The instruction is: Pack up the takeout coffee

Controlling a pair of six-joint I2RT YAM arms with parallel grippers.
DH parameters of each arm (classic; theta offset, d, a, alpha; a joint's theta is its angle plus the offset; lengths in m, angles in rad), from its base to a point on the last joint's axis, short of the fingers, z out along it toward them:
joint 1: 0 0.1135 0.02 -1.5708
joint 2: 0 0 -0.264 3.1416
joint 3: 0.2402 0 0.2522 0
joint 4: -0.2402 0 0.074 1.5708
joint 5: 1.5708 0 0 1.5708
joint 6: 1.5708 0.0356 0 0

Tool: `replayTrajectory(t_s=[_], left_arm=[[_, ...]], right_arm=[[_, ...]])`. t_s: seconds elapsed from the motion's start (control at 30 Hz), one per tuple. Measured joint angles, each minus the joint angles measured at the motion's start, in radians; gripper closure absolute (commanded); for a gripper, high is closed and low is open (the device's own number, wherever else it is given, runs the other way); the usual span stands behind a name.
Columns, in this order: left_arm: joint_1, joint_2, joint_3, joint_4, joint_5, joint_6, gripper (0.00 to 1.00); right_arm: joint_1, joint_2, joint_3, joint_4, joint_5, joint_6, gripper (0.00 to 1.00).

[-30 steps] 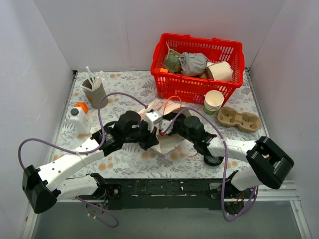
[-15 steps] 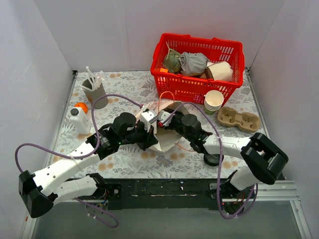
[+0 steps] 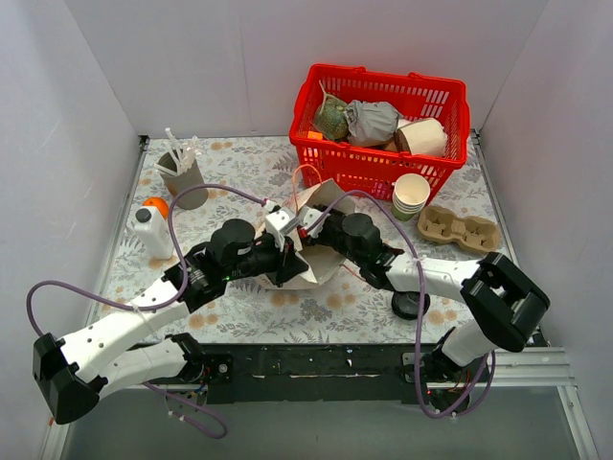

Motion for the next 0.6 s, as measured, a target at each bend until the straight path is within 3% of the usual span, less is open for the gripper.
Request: replayTrajectory(t_s=[0.17,0.3,0.6], left_arm=[[0.000,-0.033,-0.051,0.127,0.001,-0.065,1.00],[0.000,-0.055,-0.101,0.208,-0.021,-0.155,1.00],[-0.001,-0.195,-0.230,0.310,-0.136,-0.334,1.00]], right_arm=[[0.001,-0.076,0.037,-0.152,-0.074,0.004,0.47],[0.004,-0.079,0.214,-0.431,-0.118,0.014,0.46],[0.008,0.083,0.560,-0.916,-0.093,0.075,0.46]])
